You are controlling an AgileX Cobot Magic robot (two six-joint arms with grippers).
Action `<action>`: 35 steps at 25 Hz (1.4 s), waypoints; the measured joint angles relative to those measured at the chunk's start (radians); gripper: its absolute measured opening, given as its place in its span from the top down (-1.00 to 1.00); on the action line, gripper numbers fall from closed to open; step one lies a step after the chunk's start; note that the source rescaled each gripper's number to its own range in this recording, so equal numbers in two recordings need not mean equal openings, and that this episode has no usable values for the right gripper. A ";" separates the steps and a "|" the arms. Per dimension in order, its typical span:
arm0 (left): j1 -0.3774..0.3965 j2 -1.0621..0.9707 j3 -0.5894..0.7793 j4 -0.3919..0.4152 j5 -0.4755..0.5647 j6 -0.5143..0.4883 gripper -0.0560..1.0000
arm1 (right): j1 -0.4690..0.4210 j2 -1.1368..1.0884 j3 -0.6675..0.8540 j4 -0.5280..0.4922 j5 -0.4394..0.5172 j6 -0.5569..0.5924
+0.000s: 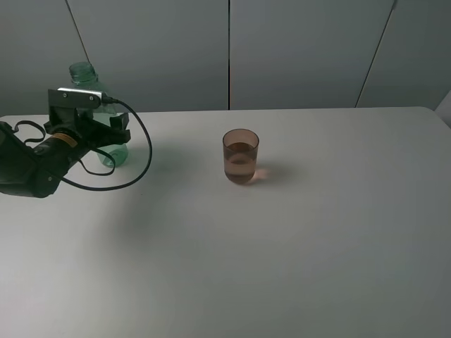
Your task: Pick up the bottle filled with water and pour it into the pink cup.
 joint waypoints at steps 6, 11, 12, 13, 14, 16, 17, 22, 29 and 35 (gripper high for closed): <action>0.000 0.000 -0.002 0.000 0.035 0.000 -1.00 | 0.000 0.000 0.000 0.000 0.000 0.000; 0.000 0.000 0.000 0.004 0.075 0.000 -1.00 | 0.000 0.000 0.000 0.000 0.000 0.000; 0.000 0.000 0.004 0.004 0.079 0.000 -1.00 | 0.000 0.000 0.000 0.000 0.000 0.000; 0.000 0.000 0.009 0.004 0.085 0.000 -1.00 | 0.000 0.000 0.000 0.000 0.000 0.000; 0.000 -0.004 0.013 0.004 0.091 0.000 -1.00 | 0.000 0.000 0.000 0.000 0.000 0.000; 0.000 -0.018 0.031 0.002 0.109 0.000 -1.00 | 0.000 0.000 0.000 0.000 0.000 0.000; 0.000 -0.032 0.035 0.000 0.126 0.000 -1.00 | 0.000 0.000 0.000 0.000 0.000 0.000; 0.000 -0.090 0.042 -0.011 0.281 0.019 -1.00 | 0.000 0.000 0.000 0.000 0.000 0.000; 0.002 -0.203 0.044 -0.023 0.604 0.027 -1.00 | 0.000 0.000 0.000 0.000 0.000 0.000; 0.017 -0.396 0.046 -0.023 0.956 0.042 -1.00 | 0.000 0.000 0.000 0.000 0.000 0.000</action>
